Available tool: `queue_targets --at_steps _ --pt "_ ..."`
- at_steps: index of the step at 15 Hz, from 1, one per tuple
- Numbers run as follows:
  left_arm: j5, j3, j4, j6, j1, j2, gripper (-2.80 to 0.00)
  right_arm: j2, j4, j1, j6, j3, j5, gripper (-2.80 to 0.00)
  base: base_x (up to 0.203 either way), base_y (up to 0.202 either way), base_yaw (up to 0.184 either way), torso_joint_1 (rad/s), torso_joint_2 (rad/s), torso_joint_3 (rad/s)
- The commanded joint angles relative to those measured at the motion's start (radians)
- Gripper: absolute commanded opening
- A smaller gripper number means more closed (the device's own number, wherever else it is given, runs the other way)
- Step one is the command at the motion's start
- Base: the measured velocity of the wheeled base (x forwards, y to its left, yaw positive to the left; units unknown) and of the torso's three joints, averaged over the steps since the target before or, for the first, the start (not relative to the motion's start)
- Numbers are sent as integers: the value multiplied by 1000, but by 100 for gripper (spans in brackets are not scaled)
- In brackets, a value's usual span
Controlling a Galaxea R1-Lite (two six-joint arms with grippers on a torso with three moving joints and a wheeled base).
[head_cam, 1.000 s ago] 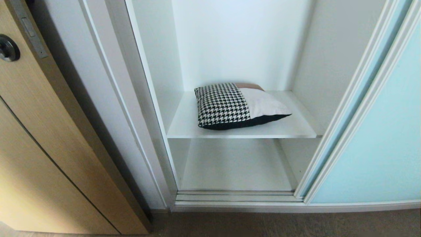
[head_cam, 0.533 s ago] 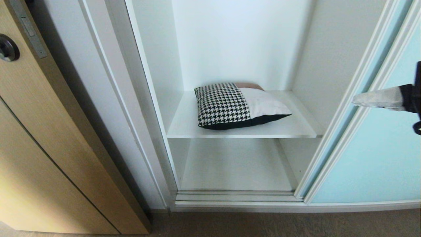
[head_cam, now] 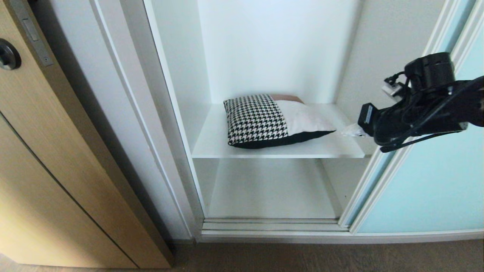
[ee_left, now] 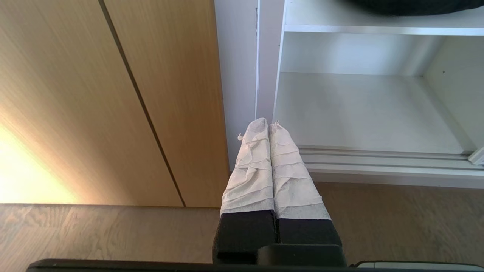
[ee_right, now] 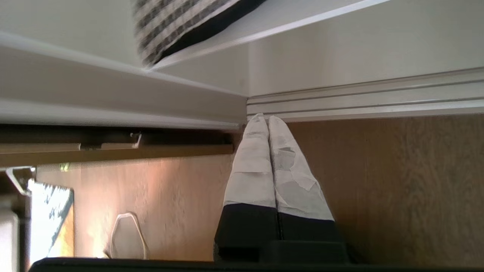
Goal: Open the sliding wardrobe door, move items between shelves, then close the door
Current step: Place the pillow on the lower shelf
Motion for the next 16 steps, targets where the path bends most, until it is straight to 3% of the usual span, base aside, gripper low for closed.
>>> queue_targets --at_steps 1,7,11,16 --pt "0 0 1 0 0 2 -280 181 -3 -15 36 -99 1 0 0 0 0 0 0 0" --pt "-1 0 0 0 0 2 -280 362 7 -54 183 -299 7 0 0 0 0 0 0 0" --pt "-1 0 -1 0 0 2 -280 463 -4 -79 212 -391 12 0 0 0 0 0 0 0" --pt "0 0 -1 0 0 2 -280 565 -245 -125 259 -399 60 0 0 0 0 0 0 0"
